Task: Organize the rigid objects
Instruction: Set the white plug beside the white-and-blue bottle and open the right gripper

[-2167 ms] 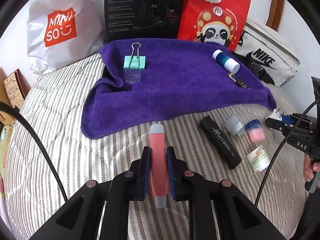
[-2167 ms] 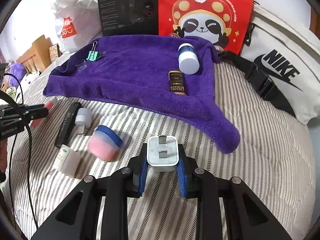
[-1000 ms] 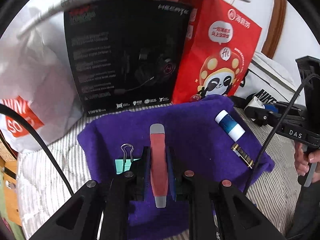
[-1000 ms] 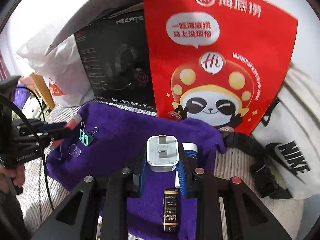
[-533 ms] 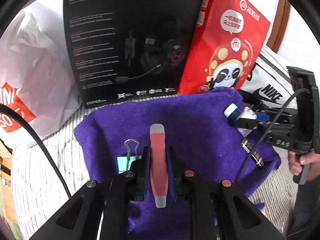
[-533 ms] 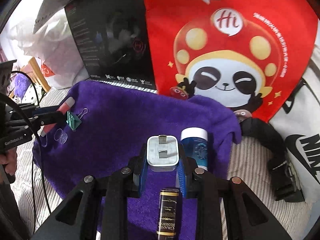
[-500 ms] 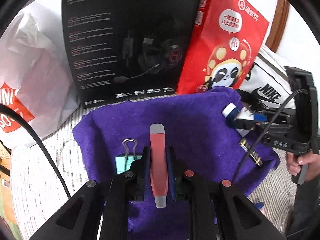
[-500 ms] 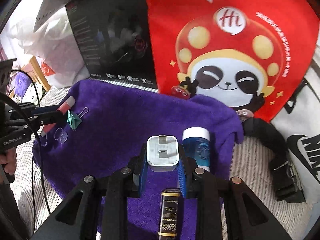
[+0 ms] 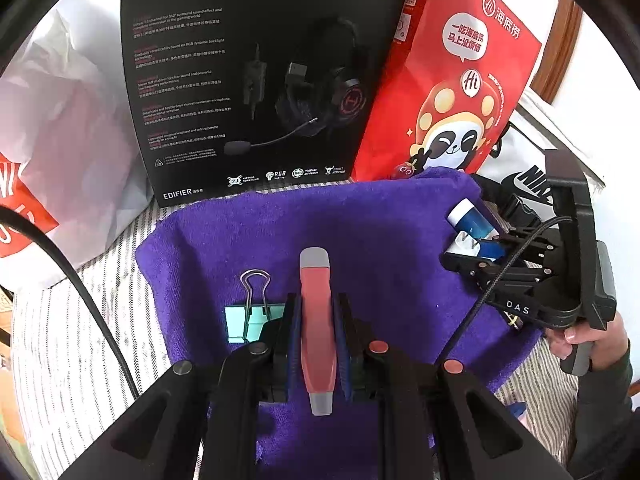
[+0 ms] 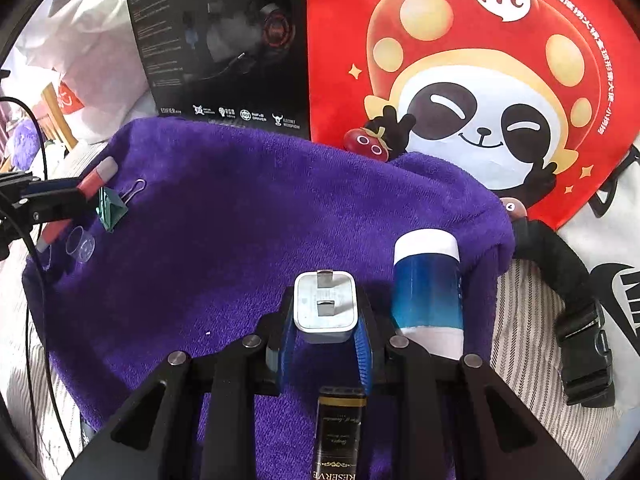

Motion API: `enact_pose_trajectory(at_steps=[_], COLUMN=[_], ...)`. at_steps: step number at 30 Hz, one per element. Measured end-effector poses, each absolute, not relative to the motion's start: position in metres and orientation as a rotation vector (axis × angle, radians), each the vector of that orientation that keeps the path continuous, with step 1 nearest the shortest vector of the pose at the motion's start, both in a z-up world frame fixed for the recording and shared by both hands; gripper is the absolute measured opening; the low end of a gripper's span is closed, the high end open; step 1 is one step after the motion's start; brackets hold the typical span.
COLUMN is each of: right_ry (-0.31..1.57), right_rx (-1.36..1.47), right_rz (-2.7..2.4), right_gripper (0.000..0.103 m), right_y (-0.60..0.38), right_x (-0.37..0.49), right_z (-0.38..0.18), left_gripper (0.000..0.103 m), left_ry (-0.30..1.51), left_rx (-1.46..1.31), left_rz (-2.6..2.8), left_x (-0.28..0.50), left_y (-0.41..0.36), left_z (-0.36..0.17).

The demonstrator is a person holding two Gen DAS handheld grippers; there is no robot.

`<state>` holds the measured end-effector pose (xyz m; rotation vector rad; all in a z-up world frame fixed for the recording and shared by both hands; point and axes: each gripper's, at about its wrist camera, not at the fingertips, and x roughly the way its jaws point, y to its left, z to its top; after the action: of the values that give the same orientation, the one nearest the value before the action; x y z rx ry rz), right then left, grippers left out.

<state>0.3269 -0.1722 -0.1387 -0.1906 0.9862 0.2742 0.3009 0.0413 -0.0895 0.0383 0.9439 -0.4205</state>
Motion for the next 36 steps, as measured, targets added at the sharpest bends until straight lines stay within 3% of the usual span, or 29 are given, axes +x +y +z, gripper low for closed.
enact_pose_trajectory(at_steps=[11, 15, 18, 28, 36], right_ry=[0.997, 1.011, 0.997, 0.922, 0.905], right_rx=[-0.197, -0.192, -0.188, -0.184, -0.145], right_rz=[0.300, 0.348, 0.355, 0.317, 0.296], right_gripper=[0.027, 0.043, 0.050, 0.058, 0.058], right_y=[-0.172, -0.173, -0.173, -0.188, -0.207], right_x=[0.327, 0.324, 0.321, 0.310, 0.310], right_z=[-0.140, -0.137, -0.131, -0.099, -0.087], left_gripper=[0.016, 0.016, 0.016, 0.016, 0.016], left_ry=[0.954, 0.967, 0.976, 1.007, 1.027], left_rx=[0.046, 0.041, 0.048, 0.079, 0.121], left_rz=[-0.421, -0.419, -0.421, -0.429, -0.354], left_x=[0.301, 0.305, 0.306, 0.309, 0.314], left_y=[0.040, 0.041, 0.040, 0.024, 0.022], left_z=[-0.091, -0.095, -0.098, -0.110, -0.124])
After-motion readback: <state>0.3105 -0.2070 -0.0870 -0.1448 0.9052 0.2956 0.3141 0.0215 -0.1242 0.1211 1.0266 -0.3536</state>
